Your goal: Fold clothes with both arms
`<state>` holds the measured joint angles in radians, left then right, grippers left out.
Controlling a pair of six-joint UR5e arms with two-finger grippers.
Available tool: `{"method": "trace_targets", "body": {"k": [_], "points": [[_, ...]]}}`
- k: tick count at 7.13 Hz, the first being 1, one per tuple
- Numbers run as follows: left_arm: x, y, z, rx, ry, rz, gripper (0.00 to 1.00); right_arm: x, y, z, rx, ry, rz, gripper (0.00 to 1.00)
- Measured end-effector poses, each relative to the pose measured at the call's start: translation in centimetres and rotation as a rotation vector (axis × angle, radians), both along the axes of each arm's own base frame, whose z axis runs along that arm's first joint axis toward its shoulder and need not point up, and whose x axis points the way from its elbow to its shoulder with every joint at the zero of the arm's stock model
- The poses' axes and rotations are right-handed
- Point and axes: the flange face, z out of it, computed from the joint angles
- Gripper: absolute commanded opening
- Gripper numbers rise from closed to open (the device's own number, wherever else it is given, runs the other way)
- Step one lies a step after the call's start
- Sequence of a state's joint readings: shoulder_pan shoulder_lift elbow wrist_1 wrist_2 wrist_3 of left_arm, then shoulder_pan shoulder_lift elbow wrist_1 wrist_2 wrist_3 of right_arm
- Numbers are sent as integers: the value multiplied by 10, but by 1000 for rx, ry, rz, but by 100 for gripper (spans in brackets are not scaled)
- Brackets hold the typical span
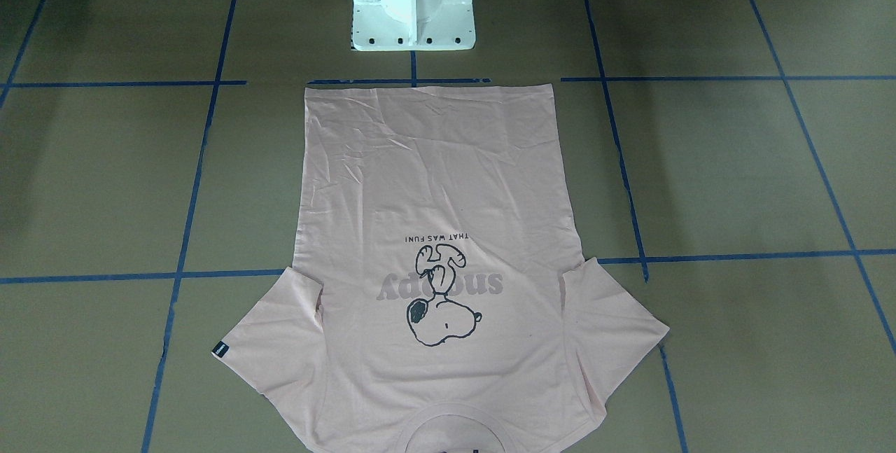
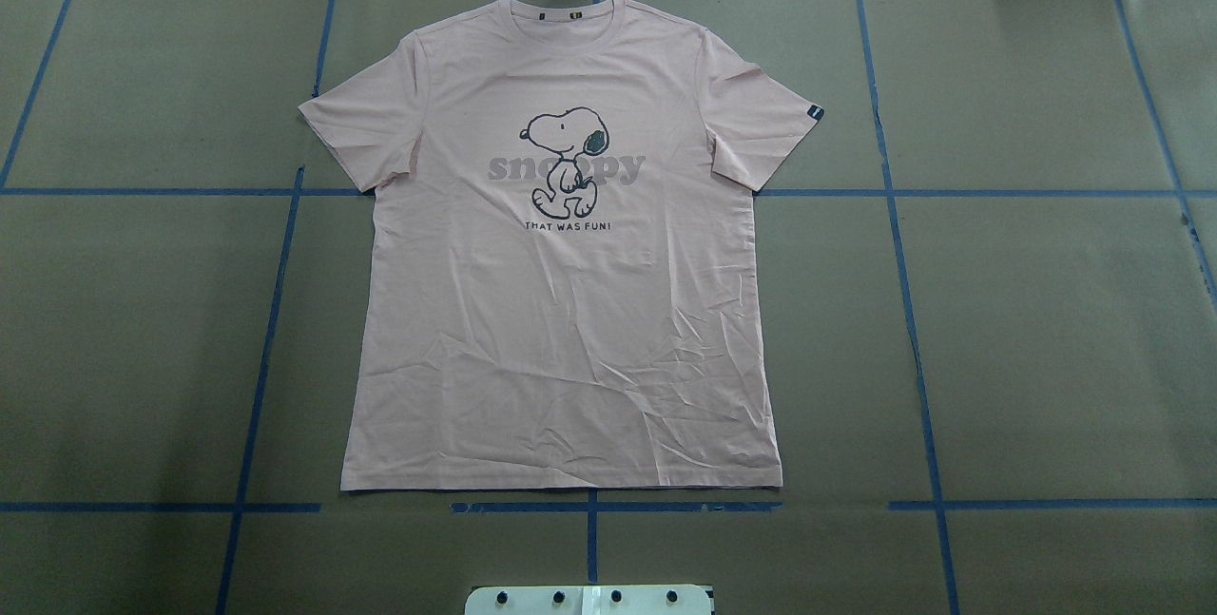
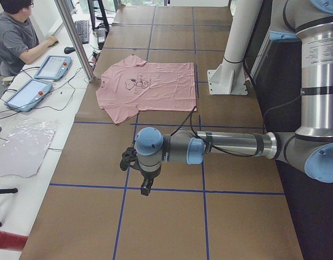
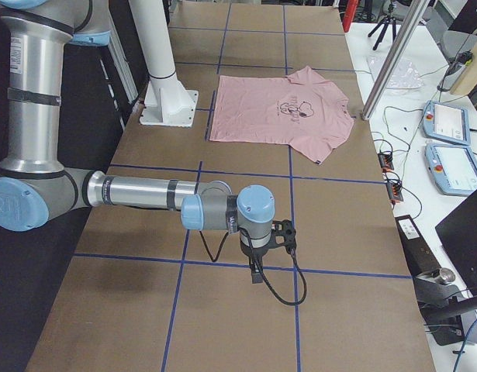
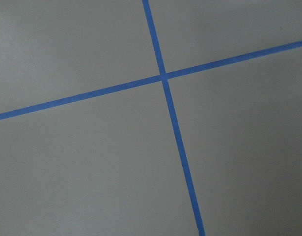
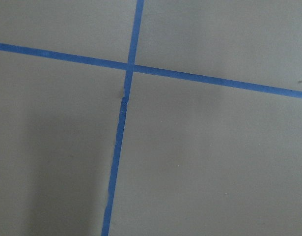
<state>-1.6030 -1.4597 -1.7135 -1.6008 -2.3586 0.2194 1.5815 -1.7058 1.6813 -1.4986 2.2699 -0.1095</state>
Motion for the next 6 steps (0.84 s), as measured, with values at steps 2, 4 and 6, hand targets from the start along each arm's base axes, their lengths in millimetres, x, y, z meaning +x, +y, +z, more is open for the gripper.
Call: {"method": "trace_targets", "body": {"k": [2, 4, 6], "points": [[1, -3, -4, 18, -1, 4, 100, 0, 0, -1, 2, -2, -1, 100], [1, -5, -6, 32, 0, 4, 100, -4, -6, -7, 47, -4, -8, 100], [1, -11, -21, 121, -2, 4, 100, -22, -27, -34, 215, -5, -42, 100]]}}
